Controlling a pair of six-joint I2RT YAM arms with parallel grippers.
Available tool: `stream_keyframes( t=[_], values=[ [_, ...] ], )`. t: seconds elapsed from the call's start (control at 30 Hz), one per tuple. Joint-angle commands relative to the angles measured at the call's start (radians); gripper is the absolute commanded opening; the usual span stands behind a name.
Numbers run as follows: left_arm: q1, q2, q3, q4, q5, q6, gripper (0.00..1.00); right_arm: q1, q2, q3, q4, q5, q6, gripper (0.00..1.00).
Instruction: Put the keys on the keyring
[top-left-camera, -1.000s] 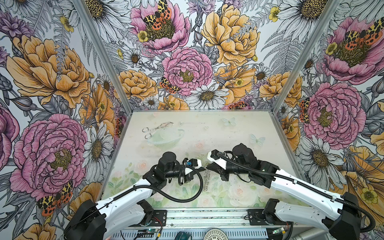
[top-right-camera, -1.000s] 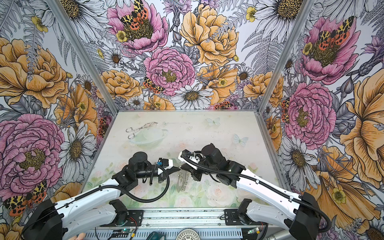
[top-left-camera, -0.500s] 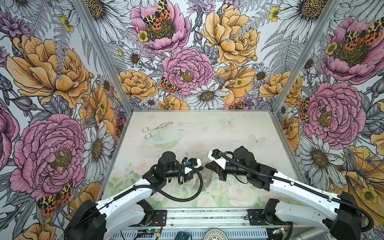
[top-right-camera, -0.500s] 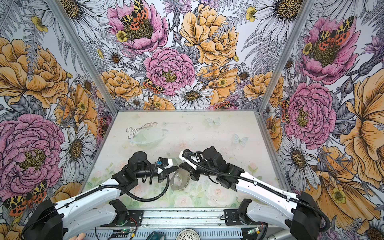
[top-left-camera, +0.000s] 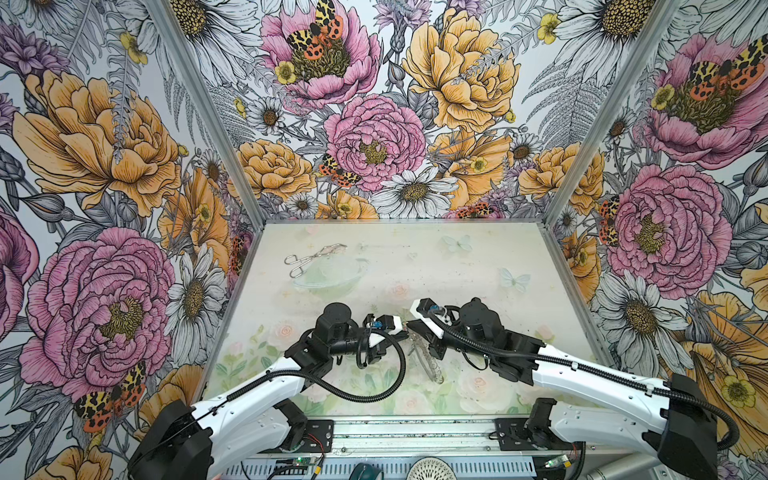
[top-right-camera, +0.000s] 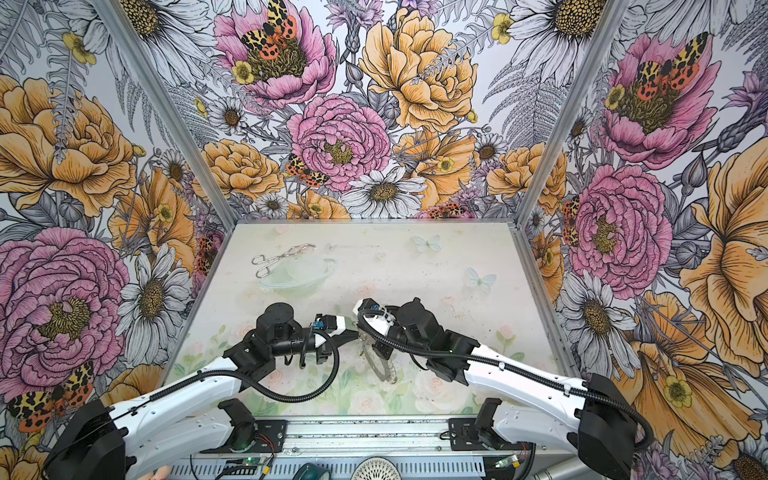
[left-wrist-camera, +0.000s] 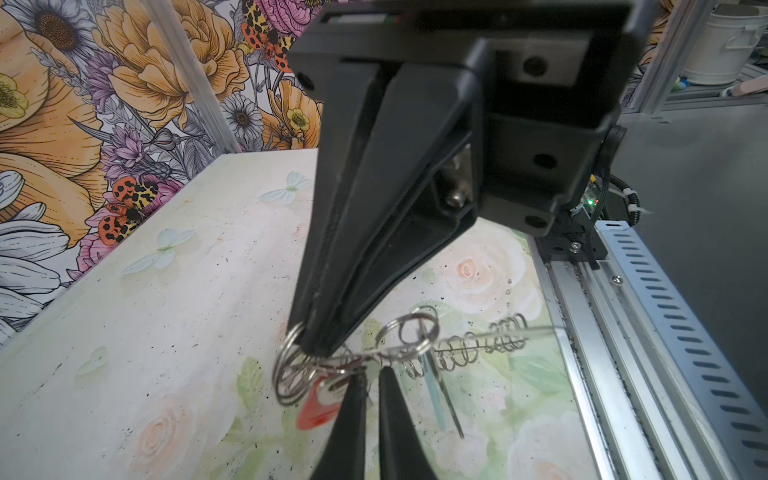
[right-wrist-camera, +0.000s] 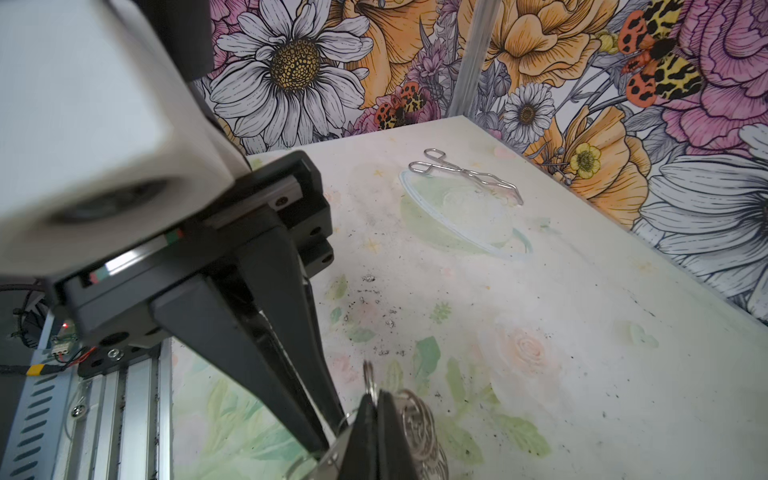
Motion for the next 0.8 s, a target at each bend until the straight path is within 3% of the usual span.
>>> stream_keyframes(
  t=[0.0, 0.2, 0.4, 0.47, 0.63, 0.77],
  values=[
    [-0.010, -0.021, 0.002, 0.011, 0.039, 0.006, 0.12, 0.005, 0.000, 0.002, 0.094, 0.062, -0.005, 0.00],
    [-0.010, -0.030, -0.006, 0.025, -0.011, 0.004, 0.15, -0.057, -0.056, -0.014, 0.078, -0.005, 0.019, 0.00],
    [-0.012, -0.045, -0.025, 0.074, -0.138, -0.025, 0.20, -0.066, -0.049, -0.020, 0.104, 0.029, 0.062, 0.00],
    [-0.017, -0.061, -0.038, 0.129, -0.228, -0.113, 0.25, -0.067, -0.041, -0.029, 0.126, 0.056, 0.089, 0.00],
    [-0.040, -0.103, -0.034, 0.120, -0.373, -0.345, 0.27, -0.068, -0.026, -0.057, 0.184, 0.138, 0.159, 0.00],
    [-0.100, -0.116, -0.050, 0.083, -0.512, -0.446, 0.32, -0.067, 0.001, -0.048, 0.173, 0.231, 0.230, 0.00]
  ],
)
